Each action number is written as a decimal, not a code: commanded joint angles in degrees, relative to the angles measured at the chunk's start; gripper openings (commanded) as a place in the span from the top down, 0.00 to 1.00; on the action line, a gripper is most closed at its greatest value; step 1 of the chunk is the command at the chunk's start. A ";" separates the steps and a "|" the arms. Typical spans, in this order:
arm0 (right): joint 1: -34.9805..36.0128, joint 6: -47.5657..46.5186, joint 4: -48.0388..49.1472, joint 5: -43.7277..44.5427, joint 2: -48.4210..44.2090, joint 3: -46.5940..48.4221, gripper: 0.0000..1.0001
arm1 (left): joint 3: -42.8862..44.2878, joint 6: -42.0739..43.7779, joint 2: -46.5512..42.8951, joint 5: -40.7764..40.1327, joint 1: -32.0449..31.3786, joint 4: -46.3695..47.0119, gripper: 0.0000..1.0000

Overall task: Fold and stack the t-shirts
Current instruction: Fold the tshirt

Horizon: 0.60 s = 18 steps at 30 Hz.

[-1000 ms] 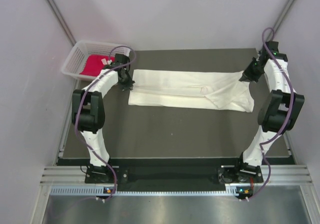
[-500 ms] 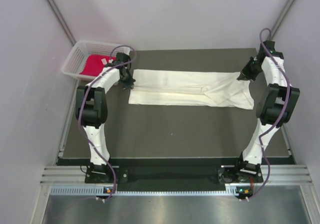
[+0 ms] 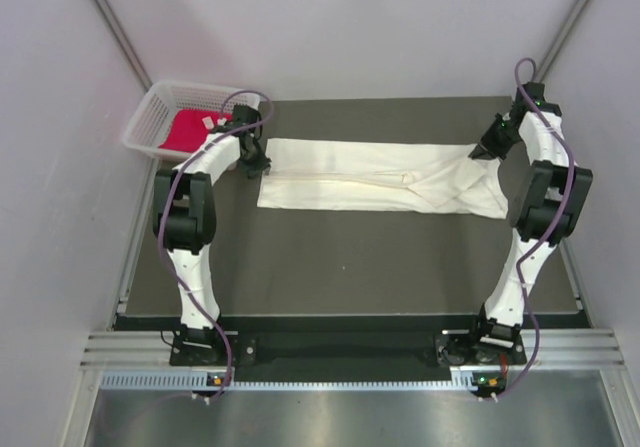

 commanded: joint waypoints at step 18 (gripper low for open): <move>-5.84 -7.50 2.01 6.54 -13.62 -12.57 0.44 | -19.67 4.45 -23.62 12.31 -0.91 11.36 0.58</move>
